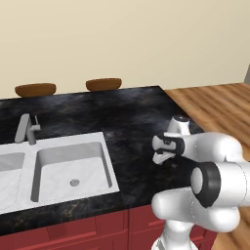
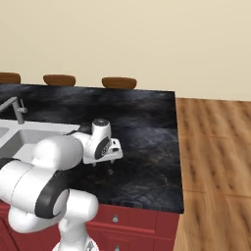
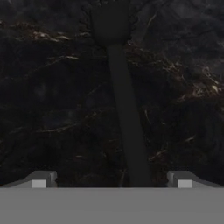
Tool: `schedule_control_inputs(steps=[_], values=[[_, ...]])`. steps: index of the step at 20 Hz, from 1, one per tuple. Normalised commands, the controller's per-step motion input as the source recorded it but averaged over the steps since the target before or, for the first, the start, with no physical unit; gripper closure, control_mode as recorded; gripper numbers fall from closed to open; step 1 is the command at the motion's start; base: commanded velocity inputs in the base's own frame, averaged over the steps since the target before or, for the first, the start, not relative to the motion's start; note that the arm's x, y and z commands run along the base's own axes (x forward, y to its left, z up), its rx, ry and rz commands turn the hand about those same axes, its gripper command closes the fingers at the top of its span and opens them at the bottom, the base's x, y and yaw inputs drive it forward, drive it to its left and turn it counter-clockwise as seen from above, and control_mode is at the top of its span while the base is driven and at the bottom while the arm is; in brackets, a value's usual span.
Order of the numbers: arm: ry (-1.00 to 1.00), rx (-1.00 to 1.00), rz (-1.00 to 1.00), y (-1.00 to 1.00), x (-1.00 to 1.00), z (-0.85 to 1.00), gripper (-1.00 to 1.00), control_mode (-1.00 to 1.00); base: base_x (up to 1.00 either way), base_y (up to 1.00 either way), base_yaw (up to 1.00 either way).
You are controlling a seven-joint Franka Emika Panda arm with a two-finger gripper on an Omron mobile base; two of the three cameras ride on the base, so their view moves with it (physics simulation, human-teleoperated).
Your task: Grab the spray bottle from the cabinet, then place it next to the cutting board for sanitizing. Then grab the dish brush from the countertop next to the sink and place it next to the cutting board.
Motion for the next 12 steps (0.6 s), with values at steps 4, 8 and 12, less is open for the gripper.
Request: schedule_control_inputs(steps=[4,8,12], values=[[0.0,0.0,0.02,-0.08,0.18,-0.22,-1.0,-1.0,0.0,0.0,0.0],[0.0,0.0,0.01,-0.01,0.14,-0.23,-1.0,-1.0,0.0,0.0,0.0],[0.0,0.0,0.01,-0.02,0.14,-0.22,-1.0,-1.0,0.0,0.0,0.0]])
